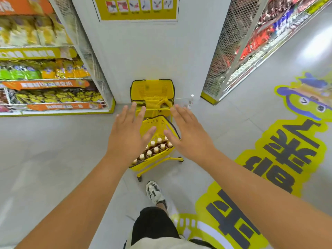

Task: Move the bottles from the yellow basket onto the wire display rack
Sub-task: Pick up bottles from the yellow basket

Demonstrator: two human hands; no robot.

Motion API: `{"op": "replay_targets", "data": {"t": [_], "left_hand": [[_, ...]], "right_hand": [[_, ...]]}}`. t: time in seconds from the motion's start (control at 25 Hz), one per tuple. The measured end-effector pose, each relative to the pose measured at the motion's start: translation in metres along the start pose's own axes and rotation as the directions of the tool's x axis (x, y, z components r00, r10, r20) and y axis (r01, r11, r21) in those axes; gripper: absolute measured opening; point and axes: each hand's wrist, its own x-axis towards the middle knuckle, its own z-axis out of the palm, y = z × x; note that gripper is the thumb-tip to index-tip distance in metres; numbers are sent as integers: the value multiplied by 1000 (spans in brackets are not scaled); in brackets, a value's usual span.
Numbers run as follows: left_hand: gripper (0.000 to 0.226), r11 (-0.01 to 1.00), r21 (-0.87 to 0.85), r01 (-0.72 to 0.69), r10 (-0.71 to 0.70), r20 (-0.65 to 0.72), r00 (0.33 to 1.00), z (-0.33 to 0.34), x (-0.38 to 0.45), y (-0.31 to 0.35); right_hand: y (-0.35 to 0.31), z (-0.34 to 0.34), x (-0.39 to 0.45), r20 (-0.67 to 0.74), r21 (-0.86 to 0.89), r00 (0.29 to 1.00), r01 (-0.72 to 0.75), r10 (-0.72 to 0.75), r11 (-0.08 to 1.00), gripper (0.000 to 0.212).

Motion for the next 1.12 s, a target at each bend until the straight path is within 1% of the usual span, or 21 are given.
{"op": "replay_targets", "data": {"t": [0.2, 0.4, 0.52, 0.64, 0.72, 0.84, 0.96, 1.04, 1.12], "left_hand": [[83, 998, -47, 32, -29, 69, 997, 58, 74, -26], [81, 993, -100, 66, -49, 159, 986, 127, 150, -70], [82, 988, -132, 86, -51, 251, 967, 181, 185, -92], [84, 984, -143, 109, -56, 331, 942, 247, 199, -108], [80, 971, -191, 147, -64, 384, 921, 300, 198, -116], [72, 938, -279, 204, -52, 471, 880, 378, 188, -124], [75, 913, -328, 243, -25, 550, 835, 452, 177, -128], [76, 891, -344, 296, -34, 601, 798, 490, 170, -129], [78, 876, -353, 328, -37, 629, 776, 520, 167, -131]], "right_hand": [[41, 42, 74, 92, 7, 995, -30, 29, 1000, 74], [80, 100, 152, 273, 35, 960, -82, 70, 996, 74], [113, 145, 193, 335, 19, 938, -106, 93, 994, 75], [154, 200, 220, 386, 2, 915, -129, 118, 992, 75], [185, 243, 231, 462, 22, 874, -183, 152, 983, 74], [227, 311, 235, 592, 71, 796, -206, 125, 976, 77], [263, 375, 234, 687, 79, 723, -171, 70, 982, 78], [281, 407, 233, 746, 63, 664, -147, 51, 987, 79], [297, 433, 234, 777, 32, 627, -120, 51, 992, 79]]}}
